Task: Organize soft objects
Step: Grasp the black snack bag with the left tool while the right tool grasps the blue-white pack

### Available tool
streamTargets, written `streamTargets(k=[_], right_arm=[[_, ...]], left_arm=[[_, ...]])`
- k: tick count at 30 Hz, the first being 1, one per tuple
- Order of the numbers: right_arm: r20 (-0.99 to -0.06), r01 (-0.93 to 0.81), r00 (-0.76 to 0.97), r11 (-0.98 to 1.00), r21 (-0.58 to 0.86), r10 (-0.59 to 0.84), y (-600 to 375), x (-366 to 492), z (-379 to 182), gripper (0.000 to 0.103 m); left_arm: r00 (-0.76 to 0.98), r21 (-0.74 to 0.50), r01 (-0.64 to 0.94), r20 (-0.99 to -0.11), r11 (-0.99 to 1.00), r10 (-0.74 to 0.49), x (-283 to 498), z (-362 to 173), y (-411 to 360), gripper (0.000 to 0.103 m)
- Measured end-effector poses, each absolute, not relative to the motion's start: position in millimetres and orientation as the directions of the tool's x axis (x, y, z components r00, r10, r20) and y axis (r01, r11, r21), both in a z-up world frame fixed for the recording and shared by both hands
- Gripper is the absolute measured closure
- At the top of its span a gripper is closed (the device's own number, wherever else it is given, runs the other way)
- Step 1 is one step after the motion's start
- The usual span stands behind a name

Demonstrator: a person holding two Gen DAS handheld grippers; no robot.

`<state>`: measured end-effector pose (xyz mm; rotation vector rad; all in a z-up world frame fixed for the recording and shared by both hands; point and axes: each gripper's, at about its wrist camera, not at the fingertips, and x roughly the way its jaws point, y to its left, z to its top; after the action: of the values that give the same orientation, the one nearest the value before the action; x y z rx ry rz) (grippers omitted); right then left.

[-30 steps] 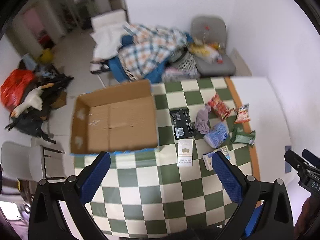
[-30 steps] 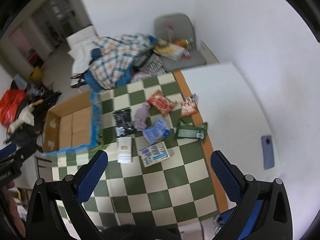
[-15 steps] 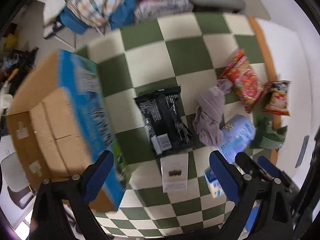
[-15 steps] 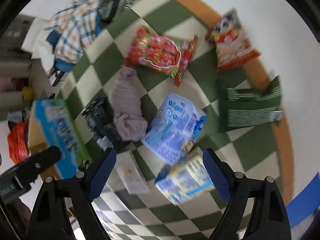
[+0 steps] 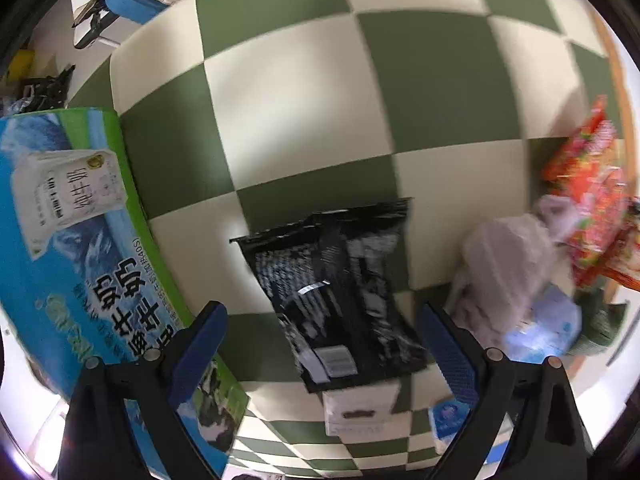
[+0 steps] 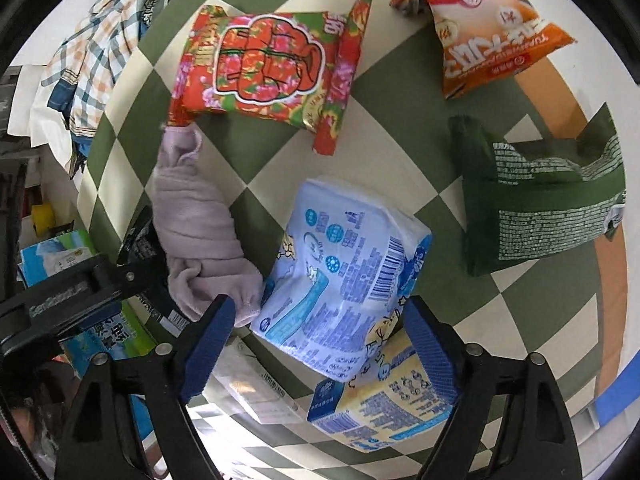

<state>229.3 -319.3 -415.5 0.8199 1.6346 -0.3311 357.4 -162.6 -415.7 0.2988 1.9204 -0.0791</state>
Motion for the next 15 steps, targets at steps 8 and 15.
streamTargets(k=[8, 15], right_arm=[[-0.948, 0.685, -0.052, 0.702, 0.194, 0.313, -320.3, 222.6, -439.1, 0.037], [-0.955, 0.664, -0.047, 0.723, 0.189, 0.293, -314.7, 216.9, -443.0, 0.063]], left_arm=[[-0.316, 0.019, 0.2, -0.945, 0.98, 0.083, 345.1, -423.5, -151.5, 0.052], [-0.236, 0.058, 0.234, -0.965, 0.97, 0.115, 326.1, -412.6, -151.4, 0.056]])
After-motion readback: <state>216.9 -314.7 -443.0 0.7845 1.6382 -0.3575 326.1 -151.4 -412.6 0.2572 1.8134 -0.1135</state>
